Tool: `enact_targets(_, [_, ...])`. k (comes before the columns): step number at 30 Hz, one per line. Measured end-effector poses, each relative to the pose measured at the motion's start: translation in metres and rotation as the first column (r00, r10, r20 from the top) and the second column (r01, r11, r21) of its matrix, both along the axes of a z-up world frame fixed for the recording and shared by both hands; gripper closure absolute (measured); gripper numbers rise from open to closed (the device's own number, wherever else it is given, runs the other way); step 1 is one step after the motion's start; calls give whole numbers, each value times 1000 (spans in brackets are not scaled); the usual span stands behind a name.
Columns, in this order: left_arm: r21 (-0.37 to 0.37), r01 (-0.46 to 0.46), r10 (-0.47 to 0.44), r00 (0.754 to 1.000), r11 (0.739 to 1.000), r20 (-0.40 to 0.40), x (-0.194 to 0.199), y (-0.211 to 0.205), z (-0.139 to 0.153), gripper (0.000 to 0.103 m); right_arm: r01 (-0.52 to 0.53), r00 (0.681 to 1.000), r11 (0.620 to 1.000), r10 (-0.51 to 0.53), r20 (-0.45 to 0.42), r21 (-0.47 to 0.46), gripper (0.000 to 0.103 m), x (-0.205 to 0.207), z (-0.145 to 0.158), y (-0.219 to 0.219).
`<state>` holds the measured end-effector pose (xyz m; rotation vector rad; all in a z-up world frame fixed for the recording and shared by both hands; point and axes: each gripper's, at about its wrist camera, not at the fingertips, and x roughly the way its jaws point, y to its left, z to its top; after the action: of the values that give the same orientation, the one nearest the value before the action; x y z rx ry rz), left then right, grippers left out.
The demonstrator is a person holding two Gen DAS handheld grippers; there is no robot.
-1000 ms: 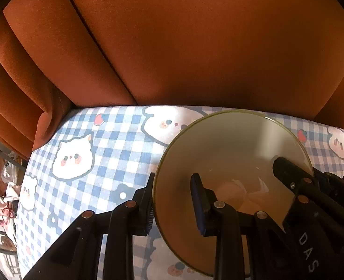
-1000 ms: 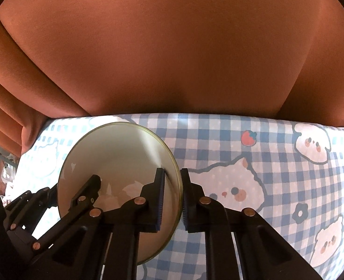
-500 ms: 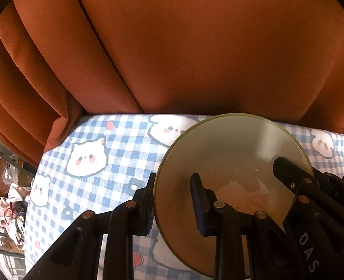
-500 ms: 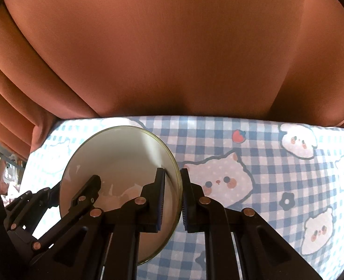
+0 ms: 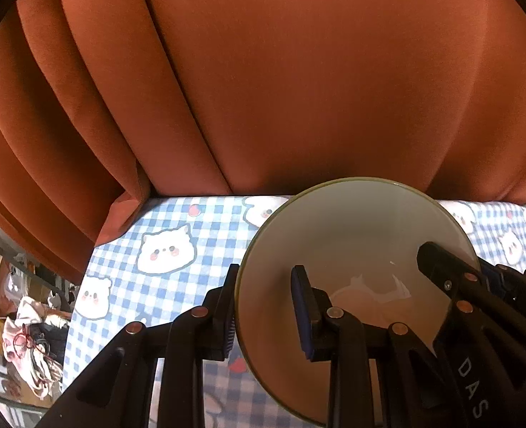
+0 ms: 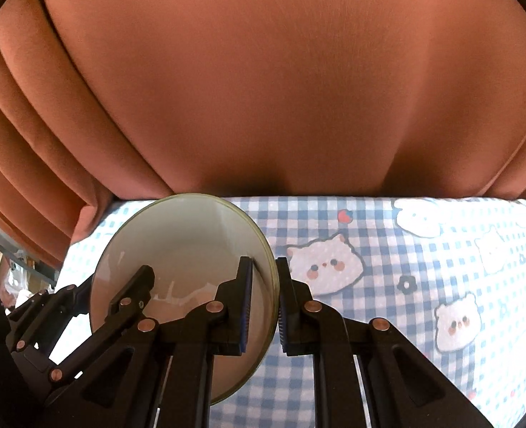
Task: Organize plates and bowls
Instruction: 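Carry the green-rimmed bowl with both grippers toward the cream bowls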
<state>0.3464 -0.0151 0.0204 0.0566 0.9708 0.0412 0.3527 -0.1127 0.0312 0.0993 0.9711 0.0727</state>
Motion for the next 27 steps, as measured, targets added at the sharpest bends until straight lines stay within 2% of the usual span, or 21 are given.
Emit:
enact_targets(6, [-29, 76, -75, 997, 997, 30, -35, 2, 19, 77, 73, 997, 997, -72, 30, -28, 87, -46, 25, 9])
enact_targets(11, [-39, 156, -154, 986, 987, 56, -62, -4, 25, 77, 149, 988, 988, -147, 57, -45, 87, -84, 34, 5])
enact_targets(17, [-66, 207, -203, 977, 976, 63, -98, -15, 30, 77, 210, 976, 976, -206, 70, -60, 87, -130, 43, -5])
enact_targets(22, [-63, 220, -216, 975, 974, 56, -122, -28, 27, 77, 227, 972, 972, -223, 76, -62, 87, -160, 42, -17])
enact_targets(27, [-57, 194, -192, 981, 979, 34, -150, -44, 20, 77, 219, 975, 975, -216, 57, -41, 87, -189, 34, -37])
